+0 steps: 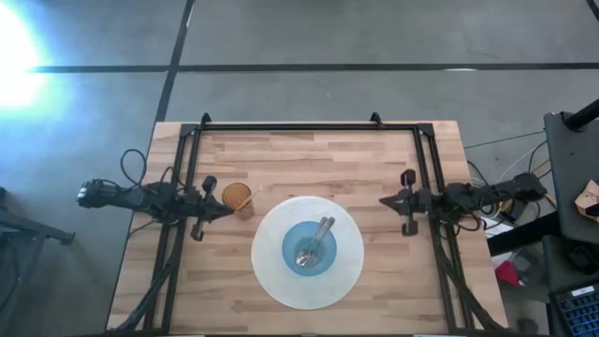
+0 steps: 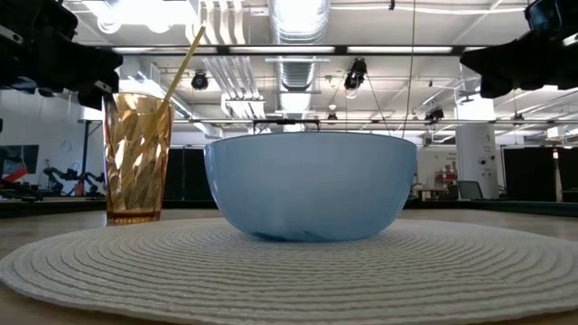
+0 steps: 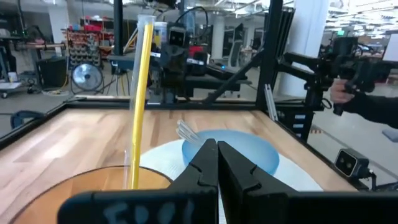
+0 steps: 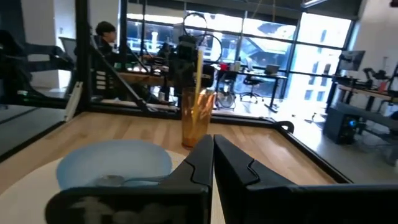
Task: Pick & Place Utensil
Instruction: Return to Home Position
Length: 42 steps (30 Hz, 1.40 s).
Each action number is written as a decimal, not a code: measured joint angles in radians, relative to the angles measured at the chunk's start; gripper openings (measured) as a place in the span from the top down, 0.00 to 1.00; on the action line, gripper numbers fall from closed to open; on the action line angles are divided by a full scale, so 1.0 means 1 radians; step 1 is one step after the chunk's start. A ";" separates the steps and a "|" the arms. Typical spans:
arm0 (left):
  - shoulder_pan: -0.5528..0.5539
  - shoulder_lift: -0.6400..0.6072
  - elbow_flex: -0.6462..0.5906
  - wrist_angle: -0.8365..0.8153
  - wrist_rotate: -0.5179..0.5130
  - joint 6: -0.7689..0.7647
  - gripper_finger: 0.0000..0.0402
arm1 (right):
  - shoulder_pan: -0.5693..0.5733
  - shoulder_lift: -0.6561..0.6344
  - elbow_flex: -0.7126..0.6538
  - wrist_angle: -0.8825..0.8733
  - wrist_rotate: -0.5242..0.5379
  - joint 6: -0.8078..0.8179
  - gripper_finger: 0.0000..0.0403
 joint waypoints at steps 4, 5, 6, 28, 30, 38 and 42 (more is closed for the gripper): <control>0.000 0.000 0.000 -0.012 0.010 -0.003 1.00 | -0.033 0.000 0.000 -0.001 -0.002 -0.007 0.98; 0.000 0.000 0.000 -0.012 0.010 -0.006 1.00 | -0.043 0.000 0.000 -0.001 -0.002 -0.012 0.98; 0.000 0.000 0.000 -0.012 0.010 -0.010 1.00 | -0.054 0.000 0.000 -0.001 -0.002 -0.019 0.98; 0.000 0.000 0.000 -0.013 0.012 -0.065 1.00 | -0.124 0.000 0.000 -0.091 -0.148 0.066 0.98; 0.000 0.000 0.000 -0.013 0.012 -0.065 1.00 | -0.124 0.000 0.000 -0.091 -0.148 0.064 0.98; 0.000 0.000 0.000 -0.013 0.012 -0.065 1.00 | -0.124 0.000 0.000 -0.091 -0.148 0.064 0.98; 0.000 0.000 0.000 -0.013 0.012 -0.065 1.00 | -0.124 0.000 0.000 -0.090 -0.148 0.064 0.98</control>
